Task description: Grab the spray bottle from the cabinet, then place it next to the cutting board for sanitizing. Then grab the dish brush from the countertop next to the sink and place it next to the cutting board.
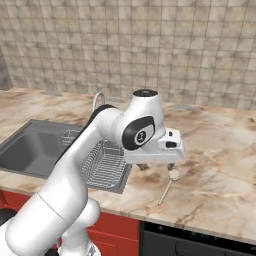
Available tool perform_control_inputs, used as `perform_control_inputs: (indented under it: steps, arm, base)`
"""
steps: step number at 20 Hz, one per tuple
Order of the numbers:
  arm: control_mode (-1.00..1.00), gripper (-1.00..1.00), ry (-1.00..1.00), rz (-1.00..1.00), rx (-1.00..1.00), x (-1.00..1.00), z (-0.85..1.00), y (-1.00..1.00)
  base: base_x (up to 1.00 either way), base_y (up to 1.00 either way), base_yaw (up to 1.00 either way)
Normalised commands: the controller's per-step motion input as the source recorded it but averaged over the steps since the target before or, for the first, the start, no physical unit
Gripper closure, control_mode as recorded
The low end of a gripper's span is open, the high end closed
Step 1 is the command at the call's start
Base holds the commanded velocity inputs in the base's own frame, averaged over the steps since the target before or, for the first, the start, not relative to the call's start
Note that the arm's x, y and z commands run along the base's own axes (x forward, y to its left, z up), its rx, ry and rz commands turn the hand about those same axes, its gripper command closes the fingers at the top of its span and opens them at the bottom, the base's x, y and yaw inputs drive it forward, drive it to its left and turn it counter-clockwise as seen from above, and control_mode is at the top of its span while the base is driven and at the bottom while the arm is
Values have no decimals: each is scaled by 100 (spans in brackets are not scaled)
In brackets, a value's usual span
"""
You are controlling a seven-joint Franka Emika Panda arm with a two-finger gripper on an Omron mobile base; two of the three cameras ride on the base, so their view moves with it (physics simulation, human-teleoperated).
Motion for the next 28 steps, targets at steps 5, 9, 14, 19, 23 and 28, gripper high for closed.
perform_control_inputs:
  steps: [5, 9, 14, 19, 23, 28]
  arm:
    - [-100, -100, -2, 0, 0, 19, -60, -16]
    - [-100, -100, -20, 1, 0, 31, -38, 0]
    - [-100, -100, -2, -3, 4, 36, -75, 0]
    - [-100, -100, 13, -14, 2, 55, -64, 0]
    - [-100, -100, 13, -16, 2, 62, -46, 0]
    - [-100, -100, 0, -14, 4, 46, -24, -9]
  base:
    - [0, 0, 0]
    - [0, 0, 0]
    - [0, 0, 0]
    - [0, 0, 0]
    - [0, 0, 0]
    - [0, 0, 0]
